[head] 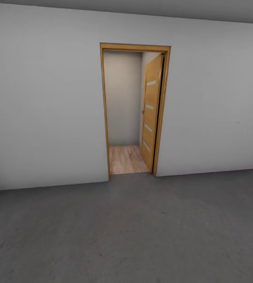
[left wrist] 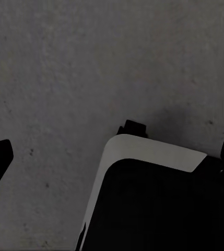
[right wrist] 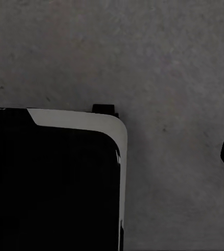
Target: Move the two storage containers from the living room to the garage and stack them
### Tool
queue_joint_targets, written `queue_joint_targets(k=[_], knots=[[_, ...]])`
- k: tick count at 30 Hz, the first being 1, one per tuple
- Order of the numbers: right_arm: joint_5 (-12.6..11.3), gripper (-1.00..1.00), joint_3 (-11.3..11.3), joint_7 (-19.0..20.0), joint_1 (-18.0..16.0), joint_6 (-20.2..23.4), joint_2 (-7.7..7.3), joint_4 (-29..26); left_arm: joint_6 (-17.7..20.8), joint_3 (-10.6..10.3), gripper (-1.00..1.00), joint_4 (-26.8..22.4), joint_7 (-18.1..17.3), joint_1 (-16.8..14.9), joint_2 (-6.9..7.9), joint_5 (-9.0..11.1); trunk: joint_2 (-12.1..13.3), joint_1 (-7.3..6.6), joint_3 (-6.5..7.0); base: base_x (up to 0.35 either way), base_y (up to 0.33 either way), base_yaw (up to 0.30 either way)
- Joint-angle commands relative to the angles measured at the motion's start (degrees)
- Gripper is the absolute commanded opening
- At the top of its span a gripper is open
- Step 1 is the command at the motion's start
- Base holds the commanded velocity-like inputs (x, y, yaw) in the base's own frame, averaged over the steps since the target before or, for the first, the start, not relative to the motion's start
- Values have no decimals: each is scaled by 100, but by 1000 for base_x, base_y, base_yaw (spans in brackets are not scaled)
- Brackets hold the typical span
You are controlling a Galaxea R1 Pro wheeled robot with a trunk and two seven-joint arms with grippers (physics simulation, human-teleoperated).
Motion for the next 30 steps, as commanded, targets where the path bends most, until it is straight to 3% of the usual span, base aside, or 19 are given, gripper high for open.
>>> queue_joint_targets(k=[1, 15, 30], knots=[[-61, 100, 45, 27, -8, -34, 0, 18, -23, 21, 100, 5, 4, -4, -1, 26, -4, 4, -7, 321, 0, -1], [-69, 100, 46, 18, -8, -34, 3, 18, -22, 21, 100, 5, 4, -4, -1, 33, -4, 4, -7, 322, -10, 0], [-70, 100, 46, 18, -8, -30, 4, 18, -22, 21, 100, 6, 4, -4, 6, 33, -4, 4, -7, 316, -142, 0]])
